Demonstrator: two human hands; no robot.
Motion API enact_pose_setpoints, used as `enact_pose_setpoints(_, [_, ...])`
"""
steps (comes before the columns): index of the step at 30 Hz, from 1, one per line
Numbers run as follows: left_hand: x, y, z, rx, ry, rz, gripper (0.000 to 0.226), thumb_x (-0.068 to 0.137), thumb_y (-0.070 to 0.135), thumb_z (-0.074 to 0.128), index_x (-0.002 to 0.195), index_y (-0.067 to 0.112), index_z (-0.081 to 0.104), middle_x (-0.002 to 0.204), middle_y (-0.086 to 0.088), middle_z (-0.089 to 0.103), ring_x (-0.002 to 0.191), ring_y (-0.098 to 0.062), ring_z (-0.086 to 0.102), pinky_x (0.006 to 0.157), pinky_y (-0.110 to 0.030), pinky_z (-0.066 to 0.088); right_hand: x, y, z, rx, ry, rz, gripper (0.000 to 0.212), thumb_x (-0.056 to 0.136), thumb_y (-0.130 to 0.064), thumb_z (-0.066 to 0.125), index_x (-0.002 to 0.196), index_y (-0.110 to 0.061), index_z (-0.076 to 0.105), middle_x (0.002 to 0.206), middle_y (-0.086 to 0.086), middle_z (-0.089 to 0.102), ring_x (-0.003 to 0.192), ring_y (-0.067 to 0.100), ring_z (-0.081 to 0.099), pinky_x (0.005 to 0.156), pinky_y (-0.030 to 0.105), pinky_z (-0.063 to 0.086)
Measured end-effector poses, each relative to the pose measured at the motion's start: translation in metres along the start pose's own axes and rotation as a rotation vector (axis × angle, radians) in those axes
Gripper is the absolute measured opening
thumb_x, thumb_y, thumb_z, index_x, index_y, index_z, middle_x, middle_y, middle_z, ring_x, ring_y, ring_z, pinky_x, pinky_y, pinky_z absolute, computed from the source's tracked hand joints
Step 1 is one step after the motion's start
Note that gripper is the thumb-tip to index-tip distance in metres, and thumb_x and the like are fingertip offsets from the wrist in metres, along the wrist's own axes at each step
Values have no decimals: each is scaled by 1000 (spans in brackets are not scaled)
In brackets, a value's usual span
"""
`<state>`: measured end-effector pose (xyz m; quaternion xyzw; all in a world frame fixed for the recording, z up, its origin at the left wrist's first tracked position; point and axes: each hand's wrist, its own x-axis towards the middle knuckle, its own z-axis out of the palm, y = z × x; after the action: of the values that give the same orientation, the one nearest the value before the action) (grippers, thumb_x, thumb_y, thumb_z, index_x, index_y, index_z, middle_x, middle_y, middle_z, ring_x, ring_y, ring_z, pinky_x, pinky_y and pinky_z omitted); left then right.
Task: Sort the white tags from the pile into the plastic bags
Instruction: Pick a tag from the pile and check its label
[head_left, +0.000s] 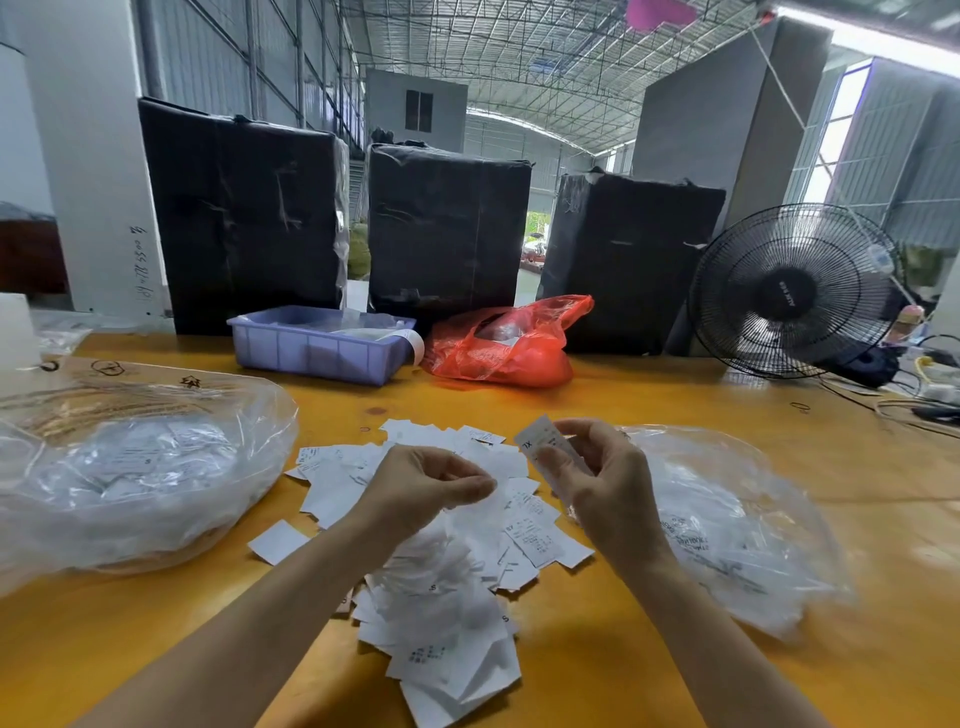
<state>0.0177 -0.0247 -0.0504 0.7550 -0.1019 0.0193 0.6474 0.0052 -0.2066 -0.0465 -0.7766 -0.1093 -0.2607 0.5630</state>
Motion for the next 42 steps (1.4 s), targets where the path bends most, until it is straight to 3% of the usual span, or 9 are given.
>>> enact_pose_setpoints(6, [1,1,-3,-26,-30,-39,7,63,18,83,64,21,77,67,2,72,57,3,59,50,-8,40,-3,-1,5,-114,-20,-156,7,85,-10,67,90,-13,71,78,-13,66,79,0,63,65,20,53])
enact_pose_setpoints(10, [1,3,-4,-12,-73,-55,14,58,24,83,70,20,78,78,1,75,71,-3,65,68,-18,43,-1,0,3,-129,-36,-171,8,84,-9,67,90,-10,73,78,-12,66,78,0,63,66,17,51])
enact_pose_setpoints(17, [0,5,-5,16,-184,-69,7,69,11,80,70,18,78,77,-4,75,74,-8,67,74,-17,49,-1,0,1,-133,-87,-206,10,81,-5,70,84,-14,74,78,-1,68,86,22,60,77,38,52])
enact_pose_setpoints(21, [-2,8,-5,44,-222,-84,8,70,14,79,76,19,78,81,-4,75,80,-11,65,80,-25,45,-1,1,-1,-176,-125,-207,14,80,-5,71,85,-18,74,81,6,64,82,2,53,72,14,44])
enact_pose_setpoints(24, [-2,8,-5,70,-239,-97,11,72,13,78,76,23,79,80,-1,74,79,-10,61,73,-22,41,-1,2,-1,-228,-134,-216,15,80,-4,70,86,-17,74,81,4,60,84,-4,50,70,8,42])
enact_pose_setpoints(29, [-1,8,-7,93,-269,-120,10,71,9,78,77,17,78,65,2,67,58,-5,46,48,-11,34,-1,3,-2,-244,-194,-178,19,81,-8,71,84,-27,71,89,10,62,86,8,55,73,16,46])
enact_pose_setpoints(33, [1,7,-9,93,-262,-138,7,72,5,76,78,9,76,63,-4,57,52,-7,39,46,-13,30,-2,1,0,-255,-265,-144,26,81,-11,71,77,-37,67,86,6,62,82,10,56,72,18,46])
enact_pose_setpoints(38, [1,7,-11,91,-253,-135,5,74,7,76,79,5,75,71,-13,56,50,-6,38,46,-13,28,-5,-2,1,-143,-396,-67,4,82,-12,72,78,-13,74,74,8,69,66,17,59,60,34,47])
enact_pose_setpoints(42, [0,6,-11,103,-257,-113,19,68,24,80,80,11,77,68,-8,63,57,-7,44,55,-17,33,-4,-2,0,-137,-446,-32,8,82,-13,71,85,-6,74,79,15,69,72,26,62,64,38,48])
